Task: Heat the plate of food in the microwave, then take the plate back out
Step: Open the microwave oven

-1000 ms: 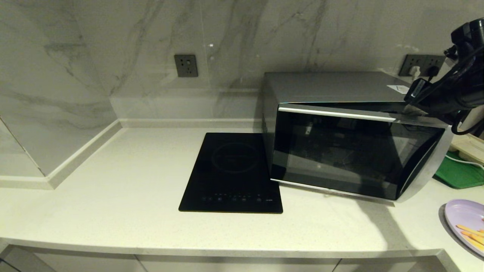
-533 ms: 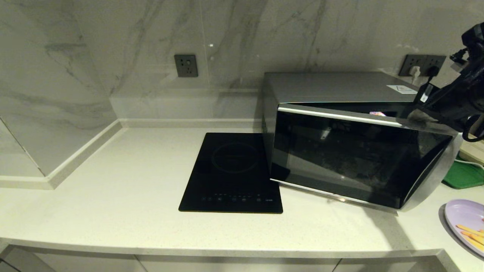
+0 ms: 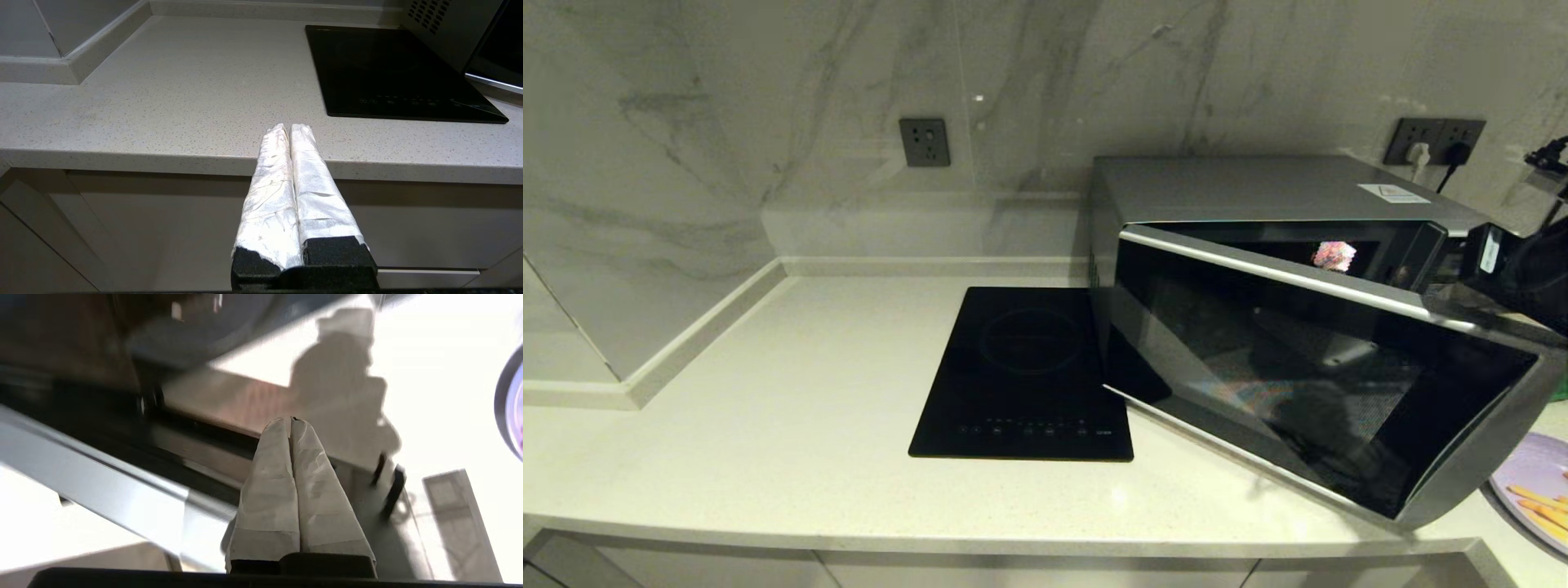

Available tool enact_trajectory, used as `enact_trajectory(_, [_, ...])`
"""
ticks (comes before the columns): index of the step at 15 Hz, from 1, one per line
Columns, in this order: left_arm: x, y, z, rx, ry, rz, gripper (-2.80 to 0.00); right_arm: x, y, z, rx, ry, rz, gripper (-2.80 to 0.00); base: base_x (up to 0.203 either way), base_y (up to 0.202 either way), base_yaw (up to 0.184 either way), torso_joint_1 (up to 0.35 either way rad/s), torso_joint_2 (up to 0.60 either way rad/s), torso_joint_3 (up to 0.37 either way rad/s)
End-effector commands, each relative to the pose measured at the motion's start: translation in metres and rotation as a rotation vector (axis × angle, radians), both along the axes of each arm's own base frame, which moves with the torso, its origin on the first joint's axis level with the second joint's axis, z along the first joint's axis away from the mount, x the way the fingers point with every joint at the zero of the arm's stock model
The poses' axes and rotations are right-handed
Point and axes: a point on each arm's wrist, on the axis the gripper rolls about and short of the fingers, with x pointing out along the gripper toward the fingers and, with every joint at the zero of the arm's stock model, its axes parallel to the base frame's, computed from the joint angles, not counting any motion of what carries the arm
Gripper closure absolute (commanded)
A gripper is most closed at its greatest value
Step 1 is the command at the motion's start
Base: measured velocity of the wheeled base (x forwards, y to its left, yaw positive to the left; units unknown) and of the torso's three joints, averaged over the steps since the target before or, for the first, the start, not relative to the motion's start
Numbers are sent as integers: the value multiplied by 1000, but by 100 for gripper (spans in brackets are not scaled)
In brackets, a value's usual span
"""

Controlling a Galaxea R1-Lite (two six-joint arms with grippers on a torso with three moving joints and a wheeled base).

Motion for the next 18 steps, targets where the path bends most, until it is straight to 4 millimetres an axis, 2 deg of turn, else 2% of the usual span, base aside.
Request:
enact_trajectory(1, [0,0,0,-1,0,0,0,-33,9,3,5,-16,55,0,0,0,0,0,0,0])
enact_trajectory(7, [0,0,0,-1,0,0,0,-64,44,0,3,-8,243,0,0,0,0,0,0,0])
enact_trajectory(18, [0,0,0,-1,0,0,0,-93,107,-2,-23,31,588,0,0,0,0,0,0,0])
